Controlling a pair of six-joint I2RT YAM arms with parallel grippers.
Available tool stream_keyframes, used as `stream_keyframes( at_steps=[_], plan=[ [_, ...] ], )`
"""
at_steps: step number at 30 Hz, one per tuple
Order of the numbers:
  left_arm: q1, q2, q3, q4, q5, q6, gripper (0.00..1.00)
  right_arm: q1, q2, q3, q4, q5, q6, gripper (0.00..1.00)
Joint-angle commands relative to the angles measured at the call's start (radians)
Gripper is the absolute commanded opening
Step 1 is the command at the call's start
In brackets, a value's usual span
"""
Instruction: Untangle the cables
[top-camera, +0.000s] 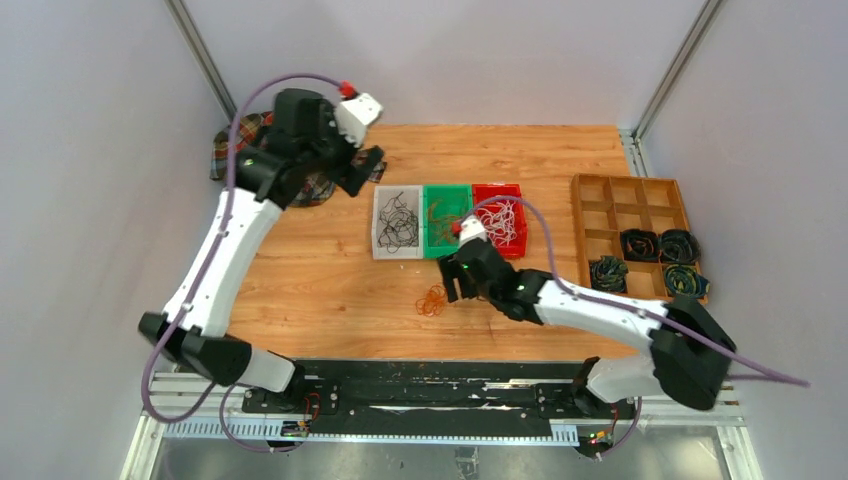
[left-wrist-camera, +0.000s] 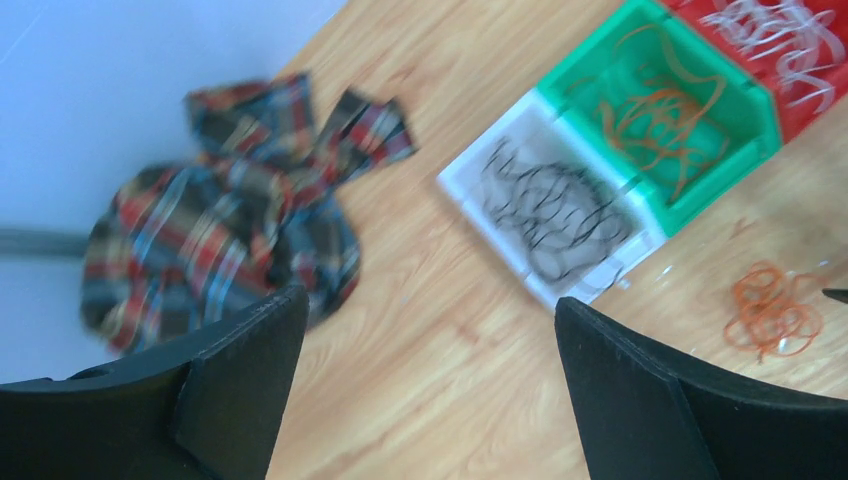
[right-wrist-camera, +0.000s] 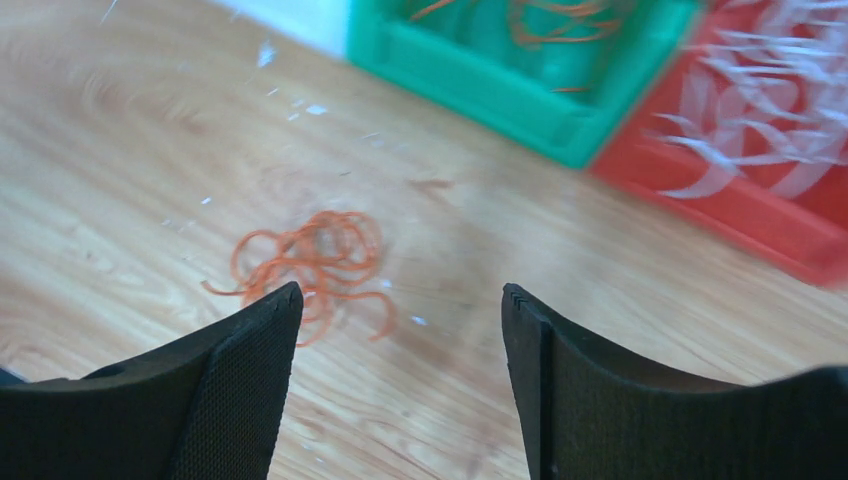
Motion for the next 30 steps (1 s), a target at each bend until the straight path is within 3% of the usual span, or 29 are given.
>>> stream_keyframes(
  at_steps=[1, 5, 7, 13, 23, 30],
  plan=[
    [0.138, -0.119, -0.079, -0.156, 0.010, -0.013, 0.98, 0.064, 0.191, 0.087, 0.092, -0.175, -0.045, 0.70],
    [0.222, -0.212, -0.188, -0.208, 0.045, 0.013, 0.98, 0.071, 0.334, 0.125, 0.090, -0.196, -0.039, 0.60],
    [0.227, -0.259, -0.245, -0.217, 0.056, 0.035, 0.98, 0.071, 0.377, 0.127, 0.089, -0.190, -0.041, 0.50],
    [0.226, -0.321, -0.308, -0.221, 0.064, 0.070, 0.98, 0.071, 0.382, 0.127, 0.082, -0.178, -0.046, 0.02],
    [0.226, -0.329, -0.336, -0.222, 0.117, 0.063, 1.00, 0.071, 0.059, 0.123, 0.088, -0.211, -0.156, 0.01],
    [0.226, -0.360, -0.365, -0.230, 0.154, 0.079, 0.90, 0.066, -0.100, 0.128, 0.138, -0.168, -0.253, 0.01]
  ],
)
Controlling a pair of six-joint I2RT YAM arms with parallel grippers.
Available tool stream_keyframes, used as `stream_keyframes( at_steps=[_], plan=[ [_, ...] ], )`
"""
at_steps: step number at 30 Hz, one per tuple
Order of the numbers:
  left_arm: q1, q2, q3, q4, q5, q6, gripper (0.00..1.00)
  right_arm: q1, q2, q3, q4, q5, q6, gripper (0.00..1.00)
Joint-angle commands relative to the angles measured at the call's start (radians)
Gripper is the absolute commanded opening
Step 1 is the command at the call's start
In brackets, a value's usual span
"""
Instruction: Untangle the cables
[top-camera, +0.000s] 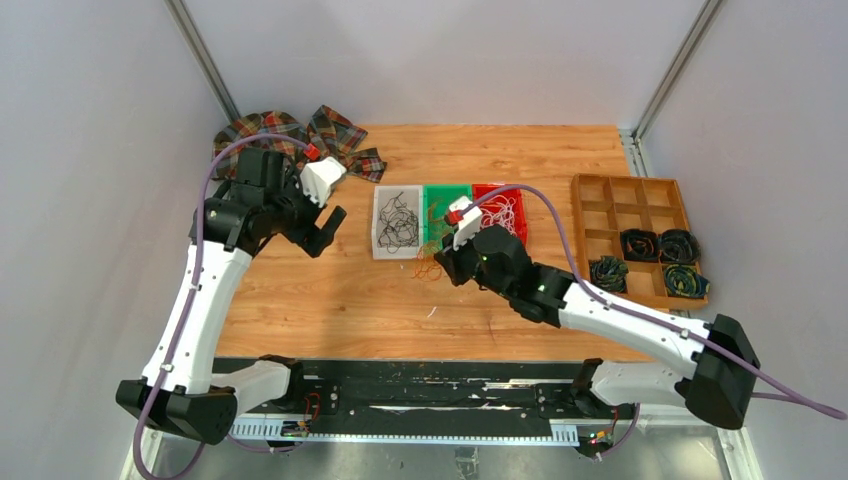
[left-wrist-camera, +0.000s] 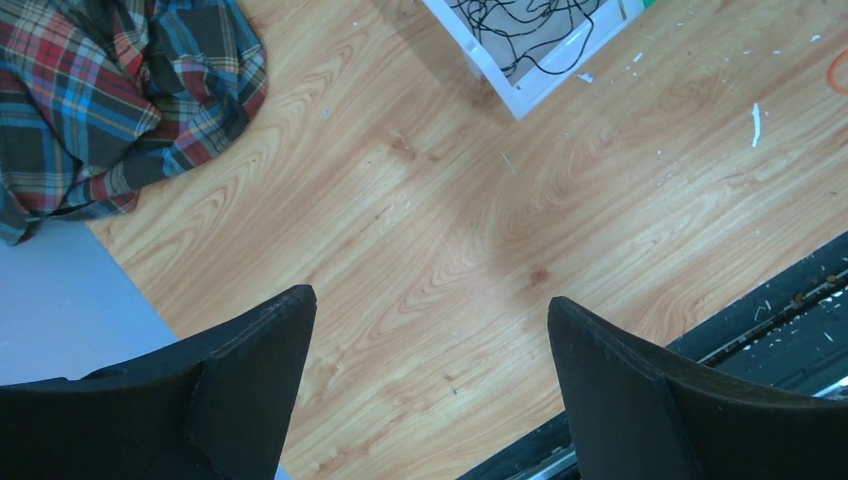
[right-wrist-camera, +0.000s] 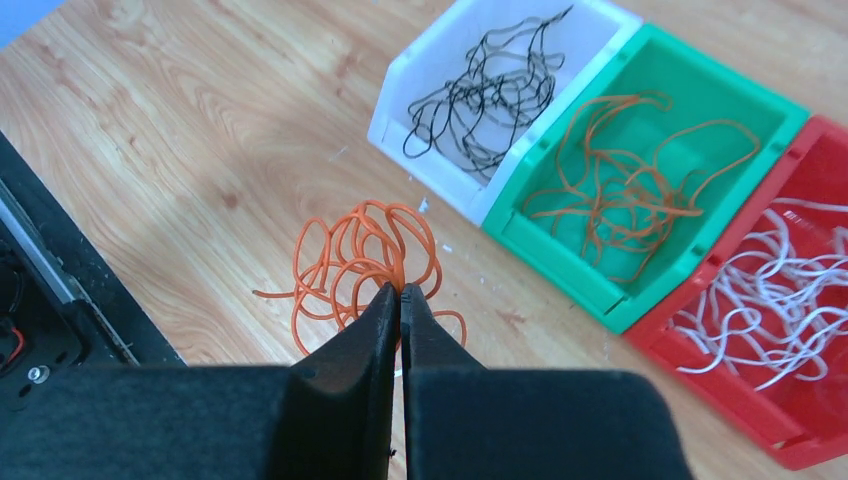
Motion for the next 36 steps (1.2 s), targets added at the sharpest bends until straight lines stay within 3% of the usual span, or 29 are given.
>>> stream_keyframes(
  at_steps=[1, 5, 10, 15, 23, 26, 29, 34, 36],
  plan=[
    [0.003, -0.032, -0.011, -0.005, 0.043, 0.014, 0.90, -0.001, -0.055, 0.018, 0.032, 0.052, -0.103, 0.01],
    [0.003, -0.037, -0.008, -0.002, 0.015, 0.008, 1.00, -0.027, -0.073, 0.026, 0.067, 0.119, -0.154, 0.01],
    [0.007, -0.051, -0.009, -0.001, -0.011, 0.000, 0.98, -0.066, -0.057, -0.020, 0.243, 0.197, -0.259, 0.01],
    [0.010, -0.066, -0.026, 0.011, -0.026, 0.000, 0.98, -0.201, 0.078, 0.068, 0.224, 0.166, -0.209, 0.01],
    [0.013, -0.065, -0.027, 0.036, -0.015, -0.034, 0.98, -0.267, 0.317, 0.270, 0.196, 0.191, -0.238, 0.01],
    [0.015, -0.069, -0.034, 0.041, -0.030, -0.033, 0.98, -0.283, 0.388, 0.343, 0.153, 0.206, -0.241, 0.10],
    [0.019, -0.084, -0.050, 0.044, -0.044, -0.024, 0.98, -0.284, 0.429, 0.386, 0.116, 0.236, -0.252, 0.29],
    [0.030, -0.111, -0.086, 0.066, -0.052, -0.017, 0.98, -0.284, 0.399, 0.367, 0.128, 0.249, -0.238, 0.55],
    [0.037, -0.107, -0.085, 0.067, -0.045, -0.024, 0.98, -0.285, 0.366, 0.349, 0.128, 0.275, -0.238, 0.59]
  ],
)
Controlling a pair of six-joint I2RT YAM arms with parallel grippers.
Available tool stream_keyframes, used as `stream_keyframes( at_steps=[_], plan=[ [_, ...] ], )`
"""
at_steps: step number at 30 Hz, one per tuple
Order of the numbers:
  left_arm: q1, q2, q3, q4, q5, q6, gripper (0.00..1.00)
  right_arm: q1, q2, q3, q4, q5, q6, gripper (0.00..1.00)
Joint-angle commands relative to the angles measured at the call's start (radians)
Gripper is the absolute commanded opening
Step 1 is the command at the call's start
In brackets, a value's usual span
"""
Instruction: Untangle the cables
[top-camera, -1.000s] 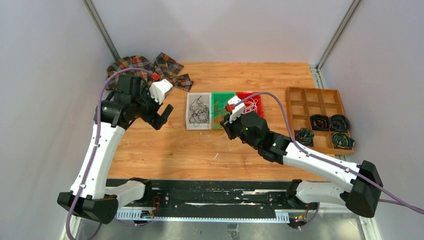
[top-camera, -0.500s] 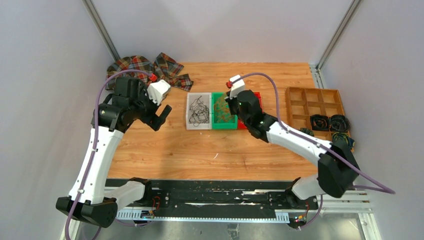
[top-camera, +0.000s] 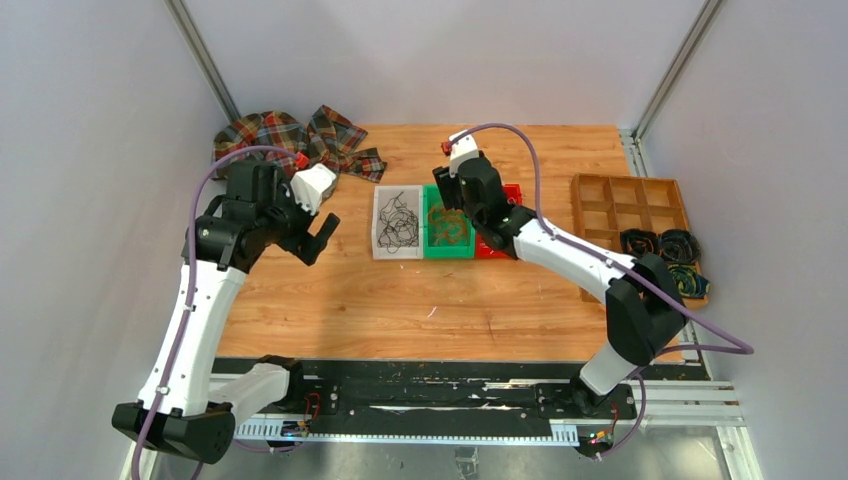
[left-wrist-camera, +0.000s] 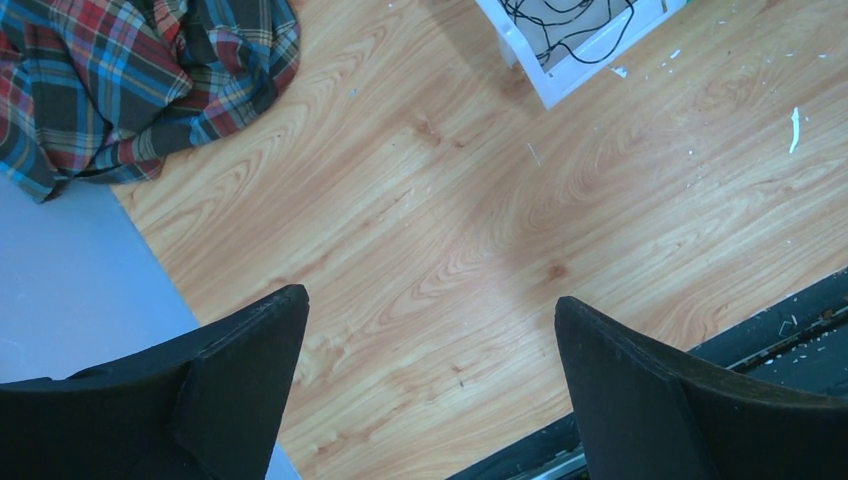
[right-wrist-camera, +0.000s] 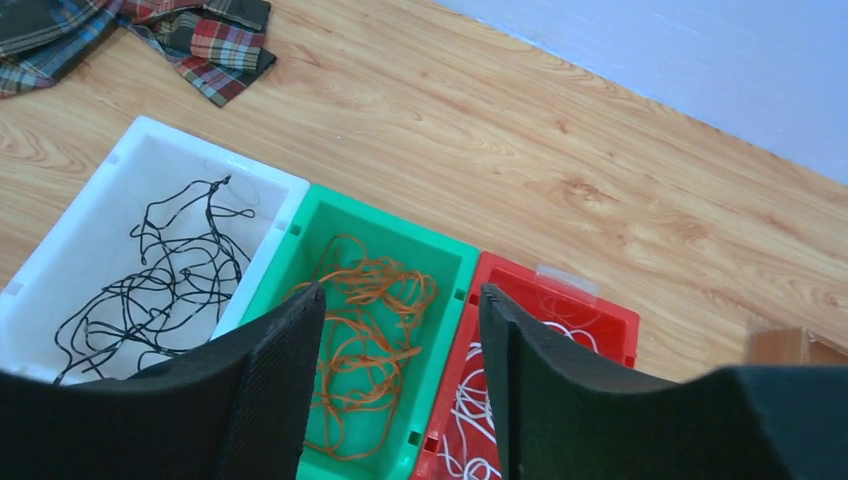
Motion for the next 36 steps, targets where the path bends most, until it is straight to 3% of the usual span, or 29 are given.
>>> stream_keyframes(
  at_steps=[1, 6, 10, 13, 16, 22, 34, 36],
  plan=[
    [0.023, -0.012, -0.003, 0.035, 0.001, -0.012, 0.98, -0.012, -0.081, -0.029, -0.004, 0.076, -0.001, 0.63],
    [0.065, -0.016, -0.051, 0.126, -0.002, -0.039, 0.98, -0.017, -0.225, -0.190, 0.063, 0.358, -0.051, 0.66],
    [0.151, -0.047, -0.222, 0.375, 0.006, -0.089, 0.98, -0.079, -0.352, -0.413, 0.223, 0.640, -0.112, 0.68],
    [0.205, -0.088, -0.419, 0.631, 0.027, -0.142, 0.98, -0.192, -0.424, -0.533, 0.189, 0.764, -0.033, 0.70],
    [0.230, -0.124, -0.662, 0.966, 0.027, -0.199, 0.98, -0.320, -0.477, -0.584, -0.047, 0.742, 0.250, 0.71],
    [0.238, -0.105, -1.031, 1.475, 0.094, -0.261, 0.98, -0.426, -0.532, -0.785, 0.140, 0.618, 0.276, 0.77],
    [0.237, 0.151, -1.097, 1.923, 0.175, -0.340, 0.98, -0.476, -0.262, -0.789, 0.426, 0.509, 0.085, 0.76],
    [0.234, 0.229, -1.095, 1.998, 0.196, -0.341, 0.98, -0.495, -0.250, -0.820, 0.543, 0.498, 0.036, 0.78]
  ],
)
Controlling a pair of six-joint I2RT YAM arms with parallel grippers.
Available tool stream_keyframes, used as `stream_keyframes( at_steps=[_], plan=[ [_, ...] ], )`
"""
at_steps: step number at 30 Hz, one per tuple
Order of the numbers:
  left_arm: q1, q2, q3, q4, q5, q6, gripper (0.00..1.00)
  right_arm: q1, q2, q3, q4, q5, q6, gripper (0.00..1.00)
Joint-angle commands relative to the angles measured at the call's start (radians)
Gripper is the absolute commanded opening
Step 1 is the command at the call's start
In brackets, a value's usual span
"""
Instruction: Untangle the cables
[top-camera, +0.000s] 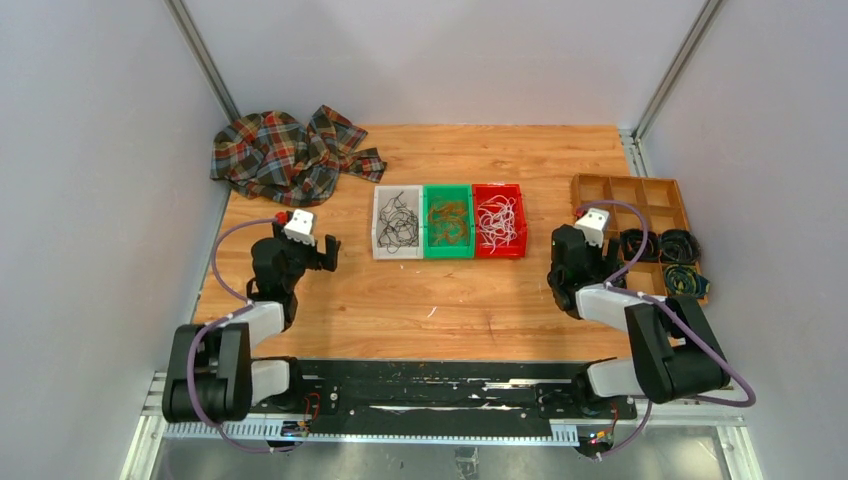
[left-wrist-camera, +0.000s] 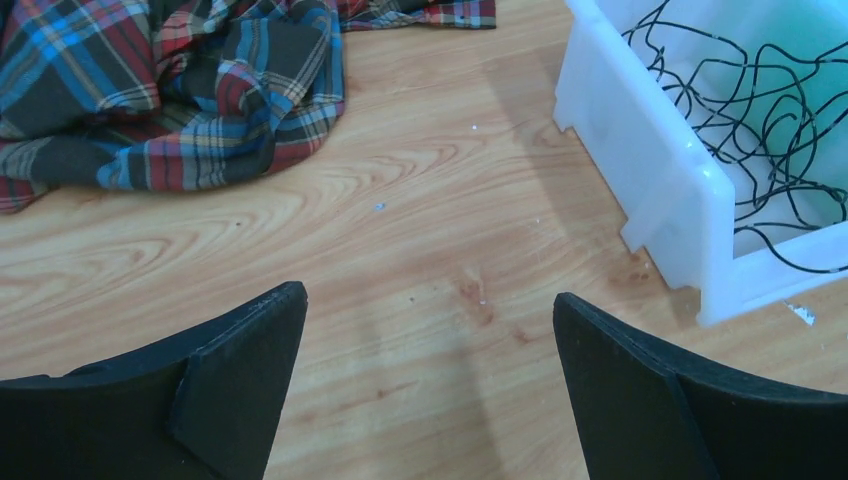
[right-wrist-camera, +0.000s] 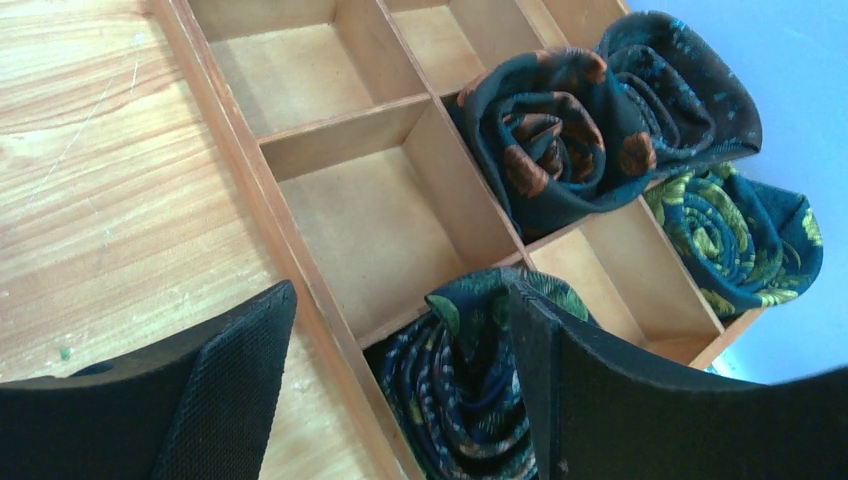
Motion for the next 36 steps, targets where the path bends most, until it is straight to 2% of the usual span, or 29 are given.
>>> stream_keyframes(
  at_steps=[1, 4, 6, 8, 9, 10, 11, 14, 15, 16, 17, 19, 21, 23, 25, 36],
  plan=[
    [0.001, 0.135, -0.009, 0.295, 0.013, -0.047, 0.98, -0.057, 0.019, -0.030, 0.251, -0.056, -0.106, 0.78],
    [-0.003, 0.151, 0.040, 0.209, -0.031, -0.052, 0.98, -0.129, 0.017, -0.054, 0.262, -0.165, -0.052, 0.75],
    [-0.003, 0.140, 0.005, 0.259, -0.039, -0.054, 0.98, -0.140, 0.023, -0.043, 0.243, -0.215, -0.058, 0.72],
    [-0.005, 0.127, -0.081, 0.368, -0.068, -0.043, 0.98, -0.129, 0.005, -0.058, 0.266, -0.267, -0.100, 0.71],
    [-0.005, 0.161, -0.136, 0.511, -0.072, -0.055, 0.98, -0.112, -0.014, -0.090, 0.308, -0.284, -0.125, 0.70],
    [-0.008, 0.216, -0.166, 0.662, -0.068, -0.073, 0.98, -0.098, -0.021, -0.130, 0.381, -0.314, -0.157, 0.74],
    [-0.009, 0.247, -0.169, 0.727, -0.071, -0.087, 0.98, -0.092, -0.015, -0.160, 0.444, -0.342, -0.176, 0.76],
    [-0.016, 0.141, -0.095, 0.409, -0.085, -0.045, 0.98, -0.093, -0.001, -0.183, 0.498, -0.403, -0.198, 0.78],
    [-0.020, 0.163, -0.090, 0.438, -0.102, -0.050, 0.98, -0.107, 0.004, -0.209, 0.537, -0.471, -0.184, 0.79],
    [-0.020, 0.201, -0.092, 0.508, -0.099, -0.073, 0.98, -0.107, 0.060, -0.250, 0.690, -0.476, -0.205, 0.80],
    [-0.020, 0.216, -0.087, 0.517, -0.104, -0.080, 0.98, -0.107, 0.108, -0.246, 0.750, -0.466, -0.228, 0.80],
    [-0.023, 0.173, -0.041, 0.353, -0.127, -0.057, 0.98, -0.120, 0.105, -0.182, 0.600, -0.450, -0.200, 0.83],
    [-0.030, 0.182, -0.047, 0.389, -0.135, -0.067, 0.98, -0.138, 0.077, -0.171, 0.543, -0.472, -0.178, 0.83],
    [-0.028, 0.197, -0.062, 0.442, -0.134, -0.074, 0.98, -0.138, 0.076, -0.175, 0.556, -0.473, -0.178, 0.84],
    [-0.029, 0.183, -0.051, 0.397, -0.135, -0.069, 0.98, -0.139, 0.082, -0.180, 0.574, -0.476, -0.184, 0.84],
    [-0.028, 0.189, -0.055, 0.415, -0.136, -0.072, 0.98, -0.157, 0.086, -0.170, 0.556, -0.509, -0.175, 0.85]
  ],
)
